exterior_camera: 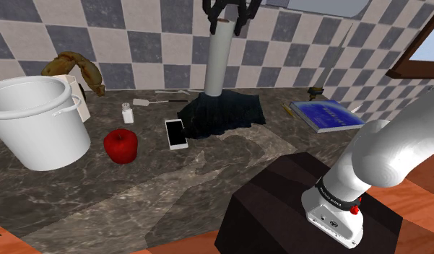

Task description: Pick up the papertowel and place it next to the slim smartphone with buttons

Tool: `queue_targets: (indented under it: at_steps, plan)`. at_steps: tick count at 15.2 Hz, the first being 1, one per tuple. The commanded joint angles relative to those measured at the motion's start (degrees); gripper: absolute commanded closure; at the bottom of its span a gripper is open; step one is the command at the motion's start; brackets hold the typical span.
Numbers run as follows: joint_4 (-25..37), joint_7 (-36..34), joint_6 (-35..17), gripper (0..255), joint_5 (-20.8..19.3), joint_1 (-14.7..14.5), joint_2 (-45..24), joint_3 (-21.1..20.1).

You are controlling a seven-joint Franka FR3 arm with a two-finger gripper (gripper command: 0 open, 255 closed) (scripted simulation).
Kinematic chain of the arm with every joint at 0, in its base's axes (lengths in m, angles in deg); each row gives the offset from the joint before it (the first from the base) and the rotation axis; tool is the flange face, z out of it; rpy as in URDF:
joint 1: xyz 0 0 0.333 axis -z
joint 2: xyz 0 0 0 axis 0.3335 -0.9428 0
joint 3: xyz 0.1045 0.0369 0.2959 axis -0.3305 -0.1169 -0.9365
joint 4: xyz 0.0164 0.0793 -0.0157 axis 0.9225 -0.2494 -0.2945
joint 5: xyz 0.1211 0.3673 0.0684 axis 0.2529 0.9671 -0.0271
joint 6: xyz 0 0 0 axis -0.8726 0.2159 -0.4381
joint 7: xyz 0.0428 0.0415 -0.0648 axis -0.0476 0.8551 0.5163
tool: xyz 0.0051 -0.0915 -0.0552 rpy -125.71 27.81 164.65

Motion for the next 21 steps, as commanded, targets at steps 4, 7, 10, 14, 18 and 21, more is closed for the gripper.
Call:
queue_targets:
  at_steps: [4,7,10,14,18,21]
  plan:
    - [-5.3,-0.8,-3.7,255,0.5,-0.4,1.6,-0.2]
    - [-8.4,-0.9,-6.1,255,0.8,-0.5,2.3,-0.1]
    - [-11.3,-1.1,-8.4,255,0.9,-0.6,3.0,-0.1]
    - [-15.1,-1.3,-11.5,255,1.1,-0.7,3.6,-0.1]
    - [-18.6,-1.5,-14.6,255,1.3,-0.8,4.1,-0.1]
    - [-21.0,-1.8,-16.9,255,1.3,-0.9,4.3,-0.2]
